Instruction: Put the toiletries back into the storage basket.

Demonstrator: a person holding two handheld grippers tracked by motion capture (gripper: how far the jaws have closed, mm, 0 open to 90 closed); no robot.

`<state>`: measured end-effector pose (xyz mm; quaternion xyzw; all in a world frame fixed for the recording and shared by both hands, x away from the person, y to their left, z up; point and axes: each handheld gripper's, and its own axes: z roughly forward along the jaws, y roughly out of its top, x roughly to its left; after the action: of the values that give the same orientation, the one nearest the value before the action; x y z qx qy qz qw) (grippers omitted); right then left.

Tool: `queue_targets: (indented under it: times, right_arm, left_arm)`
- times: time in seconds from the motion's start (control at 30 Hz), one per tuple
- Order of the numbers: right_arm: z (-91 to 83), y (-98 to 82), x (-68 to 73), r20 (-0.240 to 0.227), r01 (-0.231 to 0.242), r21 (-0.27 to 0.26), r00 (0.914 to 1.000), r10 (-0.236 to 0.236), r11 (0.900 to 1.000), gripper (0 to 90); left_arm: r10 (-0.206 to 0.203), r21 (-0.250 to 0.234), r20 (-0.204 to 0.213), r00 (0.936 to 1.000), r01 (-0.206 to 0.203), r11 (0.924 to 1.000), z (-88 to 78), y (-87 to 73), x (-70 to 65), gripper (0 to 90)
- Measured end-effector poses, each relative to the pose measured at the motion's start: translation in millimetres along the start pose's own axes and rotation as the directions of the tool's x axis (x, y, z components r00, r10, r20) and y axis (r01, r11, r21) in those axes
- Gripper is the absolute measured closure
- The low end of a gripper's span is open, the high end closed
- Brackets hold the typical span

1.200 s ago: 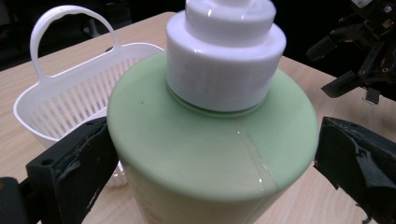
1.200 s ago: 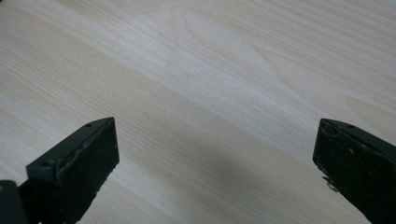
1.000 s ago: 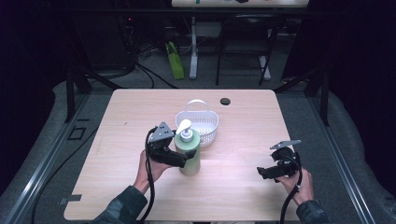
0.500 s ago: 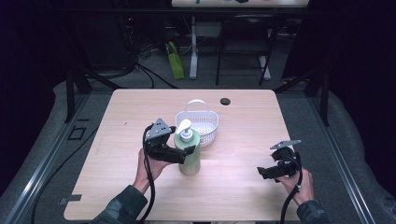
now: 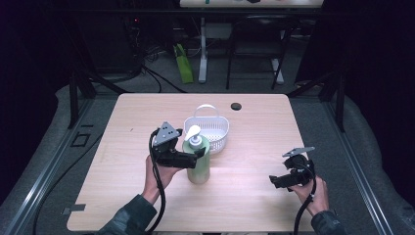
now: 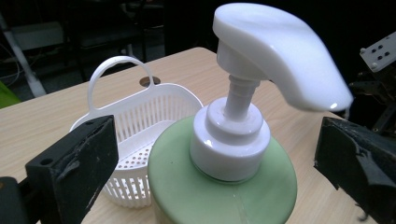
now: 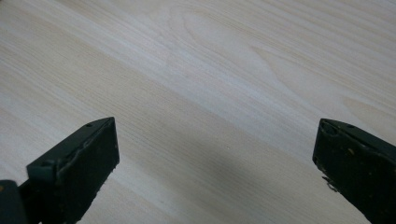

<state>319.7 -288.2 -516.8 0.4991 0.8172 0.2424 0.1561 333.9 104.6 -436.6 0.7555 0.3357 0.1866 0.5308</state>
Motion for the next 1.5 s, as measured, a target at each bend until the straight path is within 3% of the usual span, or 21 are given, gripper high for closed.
queue_targets:
  times: [0.37, 0.5, 0.57, 0.6, 0.67, 0.77, 0.93, 1.5]
  right_arm:
    - [0.4, -0.2, -0.1, 0.002, 0.004, 0.004, 1.0, -0.004, 1.0, 0.0]
    - [0.6, -0.3, 0.0, 0.002, 0.004, 0.004, 1.0, -0.004, 1.0, 0.0]
    - [0.6, -0.3, -0.1, 0.005, 0.006, 0.005, 1.0, -0.006, 1.0, 0.1]
    - [0.7, -0.6, 0.2, 0.005, 0.003, 0.006, 1.0, -0.003, 1.0, 0.2]
    - [1.0, -0.9, 0.3, 0.004, 0.003, 0.005, 1.0, -0.003, 1.0, 0.2]
    - [0.5, -1.3, -0.4, 0.005, 0.006, 0.006, 1.0, -0.006, 1.0, 0.4]
    - [0.9, -1.2, -0.7, 0.004, 0.001, 0.004, 1.0, -0.001, 1.0, 0.4]
    - [1.7, -1.9, -0.4, 0.005, 0.007, 0.011, 1.0, -0.007, 1.0, 1.2]
  left_arm:
    - [-0.018, -0.033, -0.039, 0.9991, 0.017, 0.9993, 0.6, 3.6, -3.1, 0.0]
    - [-0.009, -0.053, -0.043, 0.999, 0.006, 0.9986, 0.6, 5.0, -5.8, 1.1]
    - [0.0, -0.07, -0.039, 0.9992, -0.003, 0.9975, 1.1, 5.1, -8.0, 9.3]
    - [0.0, -0.075, -0.039, 0.9993, -0.003, 0.9972, 0.8, 5.0, -8.9, 18.2]
    - [0.0, -0.082, -0.048, 0.9988, -0.004, 0.9966, 0.5, 5.0, -10.8, 20.7]
    - [-0.007, -0.117, -0.054, 0.9985, 0.0, 0.9931, -1.4, 4.7, -10.6, 37.7]
    - [-0.019, -0.144, -0.044, 0.9989, 0.013, 0.9895, -2.4, 4.2, -8.6, 50.3]
    - [-0.016, -0.207, -0.021, 0.9997, 0.011, 0.9784, -6.5, 2.7, -12.2, 66.0]
